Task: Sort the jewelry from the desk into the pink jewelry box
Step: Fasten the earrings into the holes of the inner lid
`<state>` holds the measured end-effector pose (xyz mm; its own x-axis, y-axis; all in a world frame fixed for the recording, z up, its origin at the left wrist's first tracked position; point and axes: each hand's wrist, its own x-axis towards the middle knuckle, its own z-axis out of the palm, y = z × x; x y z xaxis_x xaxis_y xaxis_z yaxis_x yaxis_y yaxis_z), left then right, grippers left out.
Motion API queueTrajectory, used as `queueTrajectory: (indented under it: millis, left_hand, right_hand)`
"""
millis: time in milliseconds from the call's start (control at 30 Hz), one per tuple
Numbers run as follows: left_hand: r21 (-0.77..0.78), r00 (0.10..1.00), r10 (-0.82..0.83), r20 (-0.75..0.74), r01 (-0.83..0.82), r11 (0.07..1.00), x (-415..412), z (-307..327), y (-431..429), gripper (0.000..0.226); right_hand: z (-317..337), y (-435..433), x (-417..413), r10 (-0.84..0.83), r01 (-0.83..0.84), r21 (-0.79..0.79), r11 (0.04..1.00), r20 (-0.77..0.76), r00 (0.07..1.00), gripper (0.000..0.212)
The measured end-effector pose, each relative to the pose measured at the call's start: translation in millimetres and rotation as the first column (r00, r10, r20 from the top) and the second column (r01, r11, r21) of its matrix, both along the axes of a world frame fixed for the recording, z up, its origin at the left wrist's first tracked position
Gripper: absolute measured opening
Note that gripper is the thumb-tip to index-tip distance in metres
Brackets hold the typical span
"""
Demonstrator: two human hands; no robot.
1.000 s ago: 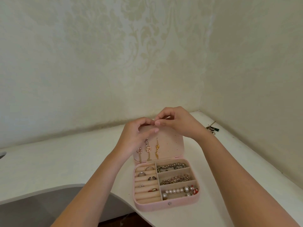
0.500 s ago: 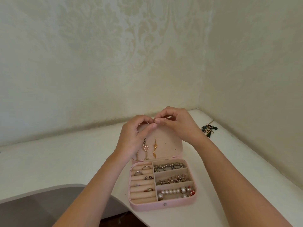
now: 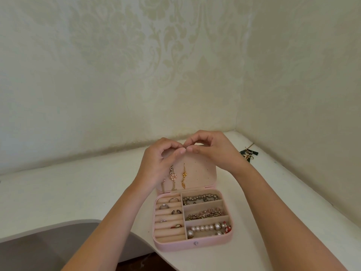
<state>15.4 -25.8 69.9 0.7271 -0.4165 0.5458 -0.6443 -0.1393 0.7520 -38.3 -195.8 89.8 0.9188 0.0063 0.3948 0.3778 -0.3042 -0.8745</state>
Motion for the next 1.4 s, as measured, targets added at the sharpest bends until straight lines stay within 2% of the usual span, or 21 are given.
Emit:
queueTrajectory:
  millis: [200,400,600,1400]
  left_hand:
    - [-0.024,0.982,-0.057,-0.179,0.053,0.998,-4,10,2,0.009]
    - [-0.022,0.967,-0.096,-0.238,0.094,0.995,-7,15,6,0.014]
    - [0.007,0.966,-0.06,-0.251,0.064,0.998,-5,15,7,0.005]
    - [0.021,0.98,0.008,-0.198,-0.004,1.0,-6,16,0,0.014]
  right_hand:
    - [-1,3,-1,-0.01,0.011,-0.018,1.0,0.048,0.999,0.011]
    - [-1,4,-1,0.014,-0.012,-0.029,1.0,0.06,0.998,0.015]
    - [0,4,-2,0.021,-0.02,-0.025,0.999,0.055,0.998,0.015]
    - [-1,5,-3,0.013,-0.009,-0.058,0.998,0.061,0.998,0.012]
